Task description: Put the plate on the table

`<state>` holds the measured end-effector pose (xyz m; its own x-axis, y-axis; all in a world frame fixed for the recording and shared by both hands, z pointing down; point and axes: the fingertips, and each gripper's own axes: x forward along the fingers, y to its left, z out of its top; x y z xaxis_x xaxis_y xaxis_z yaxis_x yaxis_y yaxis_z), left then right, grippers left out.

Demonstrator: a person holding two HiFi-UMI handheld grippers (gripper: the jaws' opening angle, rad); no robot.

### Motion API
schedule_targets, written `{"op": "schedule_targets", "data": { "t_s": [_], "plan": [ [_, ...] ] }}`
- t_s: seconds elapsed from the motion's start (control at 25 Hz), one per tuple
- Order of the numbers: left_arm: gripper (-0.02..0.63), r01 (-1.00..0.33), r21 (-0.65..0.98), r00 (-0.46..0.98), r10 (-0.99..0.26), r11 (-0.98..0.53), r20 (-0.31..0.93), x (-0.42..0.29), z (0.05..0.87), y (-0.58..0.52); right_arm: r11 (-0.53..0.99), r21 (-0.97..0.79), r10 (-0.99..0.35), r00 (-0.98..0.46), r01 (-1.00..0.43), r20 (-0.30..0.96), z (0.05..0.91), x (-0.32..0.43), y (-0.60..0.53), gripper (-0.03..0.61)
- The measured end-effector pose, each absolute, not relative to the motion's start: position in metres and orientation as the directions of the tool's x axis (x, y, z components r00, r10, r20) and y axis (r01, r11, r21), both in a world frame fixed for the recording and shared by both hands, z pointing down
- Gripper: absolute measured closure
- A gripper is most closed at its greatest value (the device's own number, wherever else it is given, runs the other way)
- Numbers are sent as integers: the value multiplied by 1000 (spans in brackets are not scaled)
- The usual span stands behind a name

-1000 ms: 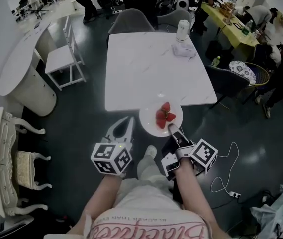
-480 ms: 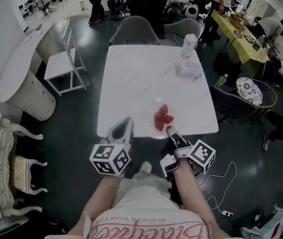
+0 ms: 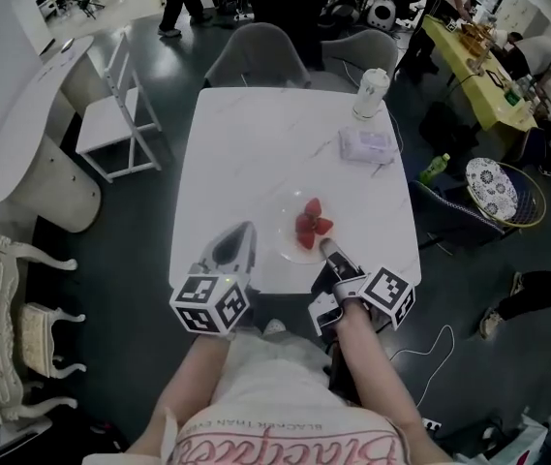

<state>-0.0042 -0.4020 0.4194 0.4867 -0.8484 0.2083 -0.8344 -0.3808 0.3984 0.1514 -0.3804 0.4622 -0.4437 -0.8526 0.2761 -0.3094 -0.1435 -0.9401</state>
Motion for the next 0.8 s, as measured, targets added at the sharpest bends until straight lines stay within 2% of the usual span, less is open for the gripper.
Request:
{"op": "schedule_targets", "data": {
  "t_s": [0.44, 0.8],
  "plan": [
    [609, -835, 392, 505, -821, -387, 264, 5, 449, -494, -219, -933, -827, -453, -287, 333, 505, 154, -478, 566],
    [609, -822, 390, 546, -769, -415, 333, 18, 483, -568, -284, -877, -798, -412, -388, 441, 557, 159, -552, 566]
  ]
}}
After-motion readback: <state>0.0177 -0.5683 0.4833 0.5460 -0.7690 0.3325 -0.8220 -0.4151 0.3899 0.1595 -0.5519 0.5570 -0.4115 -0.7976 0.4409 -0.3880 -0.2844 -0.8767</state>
